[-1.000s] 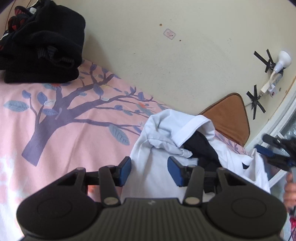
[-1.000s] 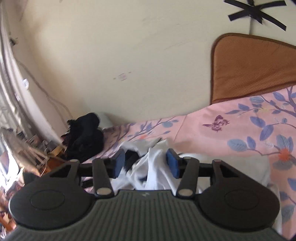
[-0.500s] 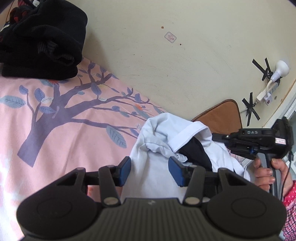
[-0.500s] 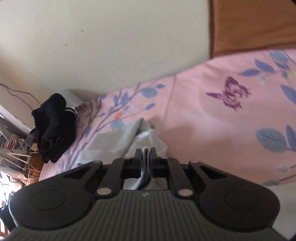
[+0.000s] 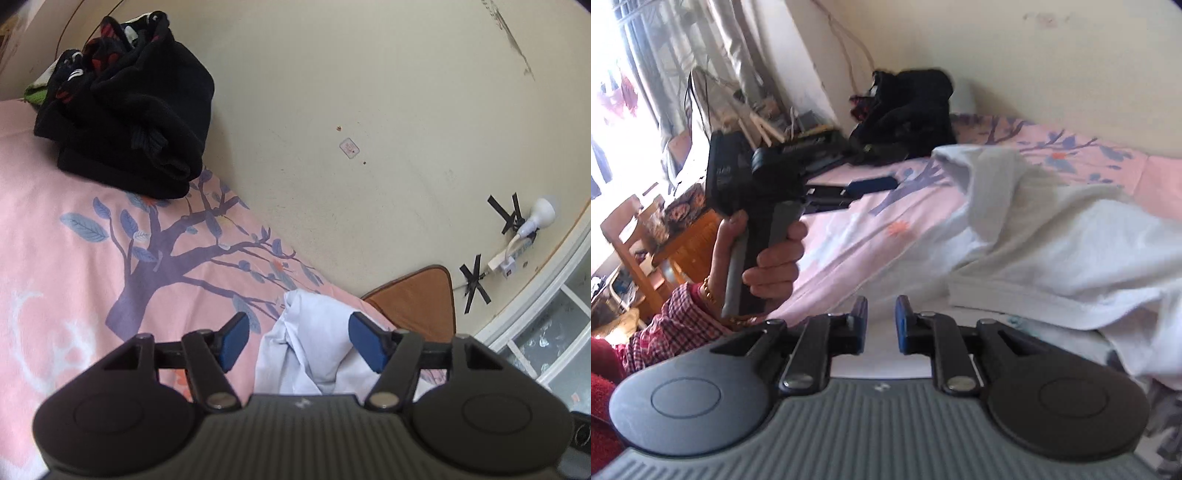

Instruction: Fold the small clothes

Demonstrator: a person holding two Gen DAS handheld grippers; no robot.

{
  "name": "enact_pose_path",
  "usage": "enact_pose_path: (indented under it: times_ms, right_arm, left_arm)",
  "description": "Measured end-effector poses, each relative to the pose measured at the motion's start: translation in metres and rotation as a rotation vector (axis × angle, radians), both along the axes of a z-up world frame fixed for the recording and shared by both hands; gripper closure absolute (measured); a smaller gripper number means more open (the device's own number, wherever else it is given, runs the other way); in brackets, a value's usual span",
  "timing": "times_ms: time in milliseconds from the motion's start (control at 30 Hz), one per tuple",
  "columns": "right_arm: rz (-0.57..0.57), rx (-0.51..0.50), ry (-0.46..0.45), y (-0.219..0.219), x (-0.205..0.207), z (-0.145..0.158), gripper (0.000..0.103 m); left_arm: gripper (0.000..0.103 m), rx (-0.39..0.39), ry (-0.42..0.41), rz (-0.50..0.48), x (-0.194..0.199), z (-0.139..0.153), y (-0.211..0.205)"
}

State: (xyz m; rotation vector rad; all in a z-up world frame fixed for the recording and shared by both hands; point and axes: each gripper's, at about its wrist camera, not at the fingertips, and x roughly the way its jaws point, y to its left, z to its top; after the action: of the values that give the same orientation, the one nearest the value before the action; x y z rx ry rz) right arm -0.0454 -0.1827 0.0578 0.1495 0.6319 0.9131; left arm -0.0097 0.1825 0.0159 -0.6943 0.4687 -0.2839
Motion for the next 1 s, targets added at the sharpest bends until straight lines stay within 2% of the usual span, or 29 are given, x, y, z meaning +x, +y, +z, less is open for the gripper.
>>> enact_pose_path:
  times_ms: [33,100,133,200,233,300,367,467,500,567,600,633,667,700,733,767,933,1000]
  right_arm:
    - [-0.093,0.05,-0.026,-0.027,0.002,0.007,0.082]
    - [-0.299,0.093,-0.085,-0.074,0.002,0.017,0.071]
    - [-0.416,0.094,-0.104,-0.096,0.001,0.019,0.067]
    - [-0.633,0.079,-0.097,-0.133,-0.002,0.015,0.054]
    - [-0.695,0.072,-0.086,-0.147,-0.005,0.011,0.053]
    - [-0.734,0.076,-0.053,-0.167,-0.014,-0.002,0.051]
    - [-0.7,0.079,-0.042,-0.167,-0.024,-0.016,0.048]
    - [-0.603,-0.039,-0.125,-0.137,-0.028,-0.022,0.046]
    - [-0.56,-0.091,-0.187,-0.123,-0.03,-0.02,0.042]
    - [-0.477,-0.193,-0.317,-0.099,-0.032,-0.018,0.031]
    - [-0.435,-0.254,-0.38,-0.089,-0.031,-0.019,0.026]
    - [-0.386,-0.337,-0.438,-0.079,-0.026,-0.021,0.025]
    - [-0.36,-0.405,-0.462,-0.07,-0.021,-0.025,0.027]
    - [-0.332,-0.485,-0.467,-0.063,-0.013,-0.03,0.037]
    - [-0.305,-0.541,-0.462,-0.06,-0.008,-0.034,0.053]
    - [-0.279,-0.573,-0.444,-0.061,-0.005,-0.036,0.098]
    - [-0.212,-0.449,-0.489,-0.114,-0.056,-0.01,0.097]
    - [-0.145,-0.435,-0.453,-0.131,-0.078,-0.013,0.096]
  left_arm:
    - [0.035,0.021,0.001,-0.011,0.002,0.003,-0.004]
    - [0.028,0.049,0.011,-0.029,0.012,0.008,-0.013]
    - [0.023,0.047,0.021,-0.041,0.018,0.011,-0.017]
    - [0.02,0.014,0.035,-0.08,0.029,0.019,-0.024]
    - [0.018,0.002,0.032,-0.099,0.032,0.023,-0.029]
    - [0.01,0.007,0.038,-0.125,0.039,0.031,-0.042]
    - [0.009,0.022,0.072,-0.155,0.048,0.035,-0.057]
    - [0.013,0.061,0.155,-0.167,0.059,0.032,-0.076]
    - [0.017,0.081,0.18,-0.159,0.061,0.03,-0.08]
    - [0.034,0.099,0.222,-0.14,0.065,0.025,-0.083]
    - [0.055,0.091,0.244,-0.136,0.067,0.022,-0.081]
    - [0.076,0.072,0.266,-0.139,0.07,0.019,-0.079]
    - [0.086,0.053,0.287,-0.145,0.073,0.015,-0.076]
    - [0.094,0.043,0.305,-0.145,0.074,0.013,-0.074]
    - [0.094,0.043,0.313,-0.138,0.073,0.012,-0.072]
    - [0.094,0.052,0.312,-0.137,0.069,0.014,-0.07]
    - [0.095,0.088,0.254,-0.156,0.024,0.03,-0.051]
    - [0.094,0.116,0.26,-0.147,0.011,0.025,-0.046]
